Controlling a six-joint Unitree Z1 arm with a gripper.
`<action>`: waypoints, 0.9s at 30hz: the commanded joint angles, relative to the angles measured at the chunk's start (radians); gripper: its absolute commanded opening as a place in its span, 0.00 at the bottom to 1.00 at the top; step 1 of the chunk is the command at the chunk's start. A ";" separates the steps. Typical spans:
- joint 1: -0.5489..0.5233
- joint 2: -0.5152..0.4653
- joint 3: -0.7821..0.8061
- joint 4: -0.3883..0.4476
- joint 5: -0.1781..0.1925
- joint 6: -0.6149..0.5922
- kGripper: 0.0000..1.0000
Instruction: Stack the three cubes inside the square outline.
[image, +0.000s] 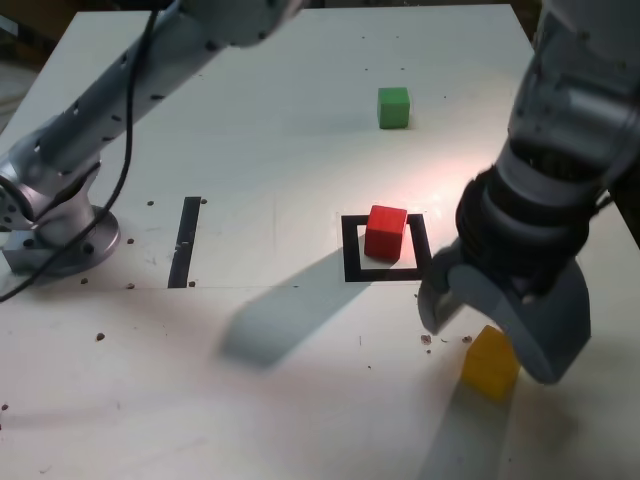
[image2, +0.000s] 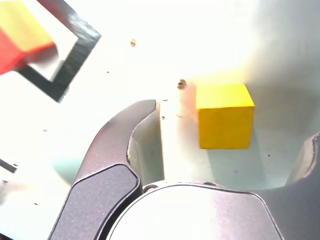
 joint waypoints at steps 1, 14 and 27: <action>0.000 0.020 -0.015 0.012 -0.009 -0.006 0.96; -0.003 0.084 -0.064 0.010 -0.022 -0.023 0.49; -0.005 0.095 -0.066 0.010 -0.017 -0.022 0.29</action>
